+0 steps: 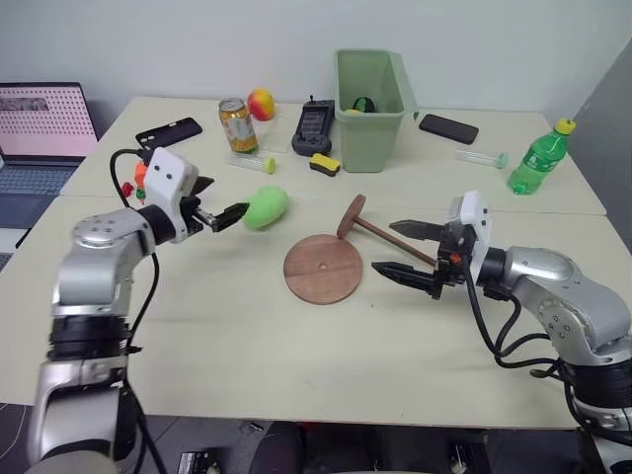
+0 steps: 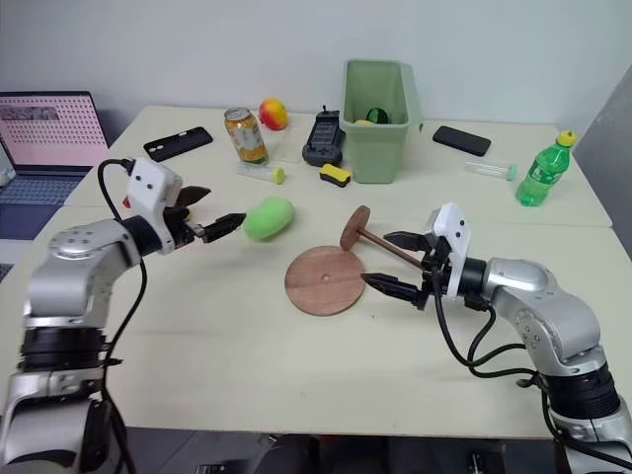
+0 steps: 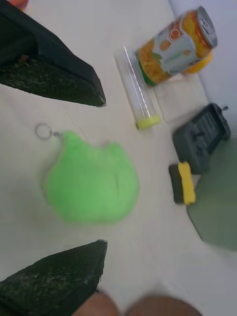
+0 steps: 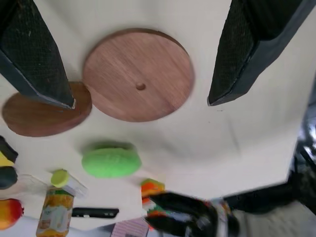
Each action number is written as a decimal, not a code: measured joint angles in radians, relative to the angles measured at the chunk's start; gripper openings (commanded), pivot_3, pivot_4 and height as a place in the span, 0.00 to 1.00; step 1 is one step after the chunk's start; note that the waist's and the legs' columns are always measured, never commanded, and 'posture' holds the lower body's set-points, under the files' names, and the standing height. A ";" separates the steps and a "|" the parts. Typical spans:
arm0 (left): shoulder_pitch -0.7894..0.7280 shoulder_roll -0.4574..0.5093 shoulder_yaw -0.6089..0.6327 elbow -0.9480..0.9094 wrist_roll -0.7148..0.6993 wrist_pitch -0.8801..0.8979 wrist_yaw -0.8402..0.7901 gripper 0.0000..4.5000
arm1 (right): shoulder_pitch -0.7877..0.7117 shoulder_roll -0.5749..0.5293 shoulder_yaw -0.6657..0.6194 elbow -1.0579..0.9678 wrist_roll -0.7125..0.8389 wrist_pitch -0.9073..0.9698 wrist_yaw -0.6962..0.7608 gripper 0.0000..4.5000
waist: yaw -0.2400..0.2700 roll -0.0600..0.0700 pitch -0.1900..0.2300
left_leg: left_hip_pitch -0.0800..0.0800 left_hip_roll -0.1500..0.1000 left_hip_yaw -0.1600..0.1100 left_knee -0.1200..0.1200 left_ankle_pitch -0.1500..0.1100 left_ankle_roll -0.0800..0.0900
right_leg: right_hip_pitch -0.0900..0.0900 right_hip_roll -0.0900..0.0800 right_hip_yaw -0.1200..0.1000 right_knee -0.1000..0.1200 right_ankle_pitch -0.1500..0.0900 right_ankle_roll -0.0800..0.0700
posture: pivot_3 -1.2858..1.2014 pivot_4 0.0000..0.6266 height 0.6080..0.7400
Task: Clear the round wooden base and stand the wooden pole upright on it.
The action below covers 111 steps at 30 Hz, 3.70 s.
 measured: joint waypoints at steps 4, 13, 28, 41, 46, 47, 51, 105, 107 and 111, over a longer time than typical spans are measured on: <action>0.133 0.171 0.038 -0.281 -0.209 0.211 -0.174 1.00 | -0.200 -0.030 0.047 0.149 -0.094 0.097 -0.032 1.00 | -0.015 0.003 0.003 | 0.003 0.002 0.004 -0.001 0.000 0.000 | 0.000 0.000 0.002 0.002 0.000 0.000 | 0.52 0.24 1.00; 0.202 0.165 -0.011 -0.486 -0.331 0.291 -0.183 1.00 | -0.428 0.041 0.299 0.475 -0.244 0.185 0.111 1.00 | -0.017 0.004 0.003 | 0.004 0.004 0.005 -0.001 0.000 0.001 | 0.000 0.003 0.002 0.002 0.000 -0.001 | 0.52 0.24 1.00; 0.398 0.058 0.026 -0.656 -0.379 0.285 0.001 1.00 | -0.651 0.247 0.388 1.093 -0.509 -0.094 0.175 0.90 | -0.025 0.005 0.004 | 0.004 0.004 0.006 -0.002 0.000 0.000 | -0.002 0.001 0.004 0.003 0.000 -0.001 | 0.52 0.24 1.00; 0.405 0.050 0.063 -0.657 -0.412 0.250 0.024 1.00 | -0.767 0.311 0.277 1.323 -0.543 -0.104 0.197 0.25 | -0.025 0.005 0.004 | 0.004 0.004 0.007 -0.002 0.000 0.000 | -0.002 0.001 0.003 0.003 0.000 -0.001 | 0.52 0.24 1.00; 0.438 0.036 0.072 -0.655 -0.390 0.179 0.023 1.00 | -0.783 0.322 0.244 1.340 -0.544 -0.058 0.222 0.05 | -0.025 0.005 0.004 | 0.004 0.004 0.006 -0.002 0.000 0.000 | -0.002 0.001 0.004 0.003 0.000 -0.001 | 0.52 0.24 1.00; 0.445 0.036 0.072 -0.655 -0.389 0.174 0.023 1.00 | -0.787 0.322 0.238 1.340 -0.544 -0.046 0.229 0.05 | -0.025 0.005 0.004 | 0.004 0.004 0.007 -0.002 0.000 0.000 | -0.002 0.001 0.004 0.003 0.000 -0.001 | 0.52 0.24 1.00; 0.511 -0.053 0.126 -0.671 -0.410 0.101 0.041 1.00 | -0.793 0.324 0.201 1.301 -0.522 0.010 0.272 0.05 | -0.024 0.005 0.004 | 0.003 0.004 0.007 -0.002 0.000 0.000 | -0.002 0.001 0.004 0.002 0.000 -0.001 | 0.52 0.24 1.00; 1.162 -0.386 0.085 -0.865 -0.199 -0.309 0.281 1.00 | -0.345 0.814 0.150 1.007 -0.303 -1.112 -0.382 0.05 | -0.024 0.007 0.002 | 0.024 0.007 0.007 -0.016 0.000 -0.001 | 0.016 0.004 0.006 -0.006 0.001 -0.006 | 0.52 0.24 1.00; 1.149 -0.385 0.093 -0.828 -0.199 -0.314 0.274 1.00 | -0.345 0.814 0.162 1.004 -0.303 -1.112 -0.382 0.05 | -0.024 0.007 0.002 | 0.024 0.007 0.007 -0.016 0.000 -0.001 | 0.016 0.004 0.006 -0.006 0.001 -0.006 | 0.52 0.24 1.00; 1.123 -0.383 0.095 -0.745 -0.195 -0.351 0.238 1.00 | -0.345 0.814 0.189 0.993 -0.300 -1.108 -0.391 0.05 | -0.024 0.007 0.002 | 0.024 0.007 0.007 -0.016 0.000 -0.001 | 0.016 0.004 0.006 -0.007 0.001 -0.006 | 0.52 0.24 1.00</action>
